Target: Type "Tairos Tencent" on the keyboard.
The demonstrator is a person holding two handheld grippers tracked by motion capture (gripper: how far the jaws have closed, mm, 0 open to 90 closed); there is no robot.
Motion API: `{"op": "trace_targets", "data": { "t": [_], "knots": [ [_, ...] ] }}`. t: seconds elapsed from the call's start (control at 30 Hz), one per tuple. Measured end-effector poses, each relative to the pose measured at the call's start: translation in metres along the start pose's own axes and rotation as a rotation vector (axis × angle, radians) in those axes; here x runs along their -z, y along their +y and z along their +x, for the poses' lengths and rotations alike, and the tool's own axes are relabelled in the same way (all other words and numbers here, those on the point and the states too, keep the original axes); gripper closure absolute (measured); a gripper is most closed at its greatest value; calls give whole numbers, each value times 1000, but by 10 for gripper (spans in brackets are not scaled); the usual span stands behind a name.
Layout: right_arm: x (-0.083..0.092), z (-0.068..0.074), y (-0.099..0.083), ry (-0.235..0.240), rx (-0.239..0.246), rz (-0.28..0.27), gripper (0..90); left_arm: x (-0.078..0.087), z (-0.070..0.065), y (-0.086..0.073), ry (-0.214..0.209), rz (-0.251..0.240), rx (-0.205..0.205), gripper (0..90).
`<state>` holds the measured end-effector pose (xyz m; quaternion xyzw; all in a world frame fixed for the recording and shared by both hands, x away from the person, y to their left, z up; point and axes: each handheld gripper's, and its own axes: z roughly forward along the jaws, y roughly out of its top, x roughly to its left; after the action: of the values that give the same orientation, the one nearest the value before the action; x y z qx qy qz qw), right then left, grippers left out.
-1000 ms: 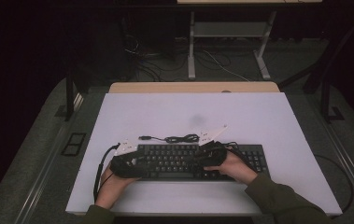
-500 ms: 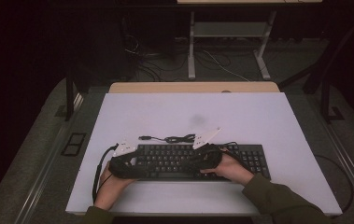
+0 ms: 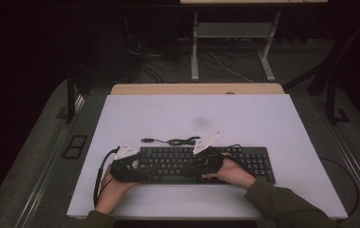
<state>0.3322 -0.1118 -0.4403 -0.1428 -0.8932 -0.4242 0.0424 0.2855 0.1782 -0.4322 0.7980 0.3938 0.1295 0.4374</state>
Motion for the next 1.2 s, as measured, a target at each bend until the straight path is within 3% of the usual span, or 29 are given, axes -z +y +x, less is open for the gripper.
{"op": "trace_targets", "data": {
  "t": [0.4, 0.7, 0.87, 1.2],
  "knots": [
    [-2, 0, 0, -11, 4, 20, 893, 0, 0, 0, 0, 0, 0, 190],
    [6, -2, 1, -22, -15, -12, 849, 0, 0, 0, -3, -2, -2, 190],
    [11, -2, 1, -30, -45, -45, 774, 0, -1, 1, -7, -7, 0, 192],
    [17, -8, 0, -51, -71, -76, 528, 0, -2, 1, -20, -8, -6, 208]
  ]
}}
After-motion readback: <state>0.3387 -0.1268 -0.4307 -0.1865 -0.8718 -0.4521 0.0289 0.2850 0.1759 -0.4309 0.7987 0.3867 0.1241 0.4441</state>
